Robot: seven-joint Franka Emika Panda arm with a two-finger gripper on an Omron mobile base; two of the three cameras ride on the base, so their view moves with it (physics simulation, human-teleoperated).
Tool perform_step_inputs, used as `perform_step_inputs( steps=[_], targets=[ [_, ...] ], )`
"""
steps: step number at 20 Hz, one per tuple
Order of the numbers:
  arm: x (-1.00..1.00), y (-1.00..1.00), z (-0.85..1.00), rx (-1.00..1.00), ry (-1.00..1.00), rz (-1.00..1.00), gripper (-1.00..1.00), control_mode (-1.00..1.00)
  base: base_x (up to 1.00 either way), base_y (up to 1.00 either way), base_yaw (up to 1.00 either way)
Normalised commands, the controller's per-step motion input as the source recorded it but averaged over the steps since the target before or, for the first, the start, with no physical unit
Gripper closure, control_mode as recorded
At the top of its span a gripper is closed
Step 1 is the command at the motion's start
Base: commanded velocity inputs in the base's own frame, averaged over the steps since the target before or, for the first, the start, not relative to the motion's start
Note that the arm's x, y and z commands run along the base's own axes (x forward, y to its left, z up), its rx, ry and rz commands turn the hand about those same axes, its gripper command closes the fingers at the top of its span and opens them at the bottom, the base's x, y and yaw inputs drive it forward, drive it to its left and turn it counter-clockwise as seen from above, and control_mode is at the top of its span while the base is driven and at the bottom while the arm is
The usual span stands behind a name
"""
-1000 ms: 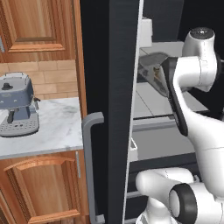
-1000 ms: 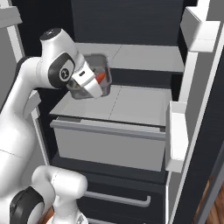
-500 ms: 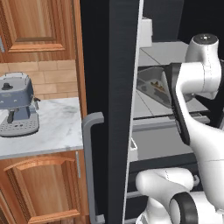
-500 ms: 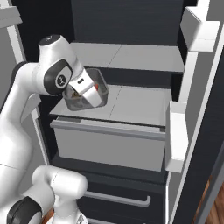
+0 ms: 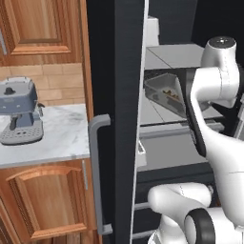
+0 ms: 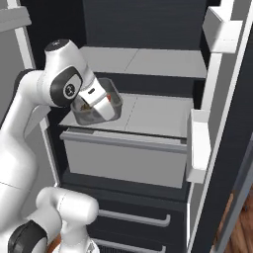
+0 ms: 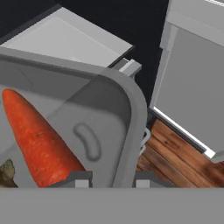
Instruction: Place the tupperware containing the fish and carrot meal in the microwave. Close the microwave door and press the start button to reheat the meal.
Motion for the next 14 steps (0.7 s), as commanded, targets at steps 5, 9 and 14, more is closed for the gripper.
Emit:
perform_step_inputs(
  steps=[5,9,14],
  targets=[
    [0.0,0.0,0.0,0.0,0.0,0.0,1.0,1.0,-0.92,-0.11,0.0],
    [0.0,0.0,0.0,0.0,0.0,0.0,1.0,1.0,-0.77,-0.16,-0.01],
    [0.0,0.0,0.0,0.0,0.0,0.0,1.0,1.0,-0.66,-0.17,-0.05]
  ],
)
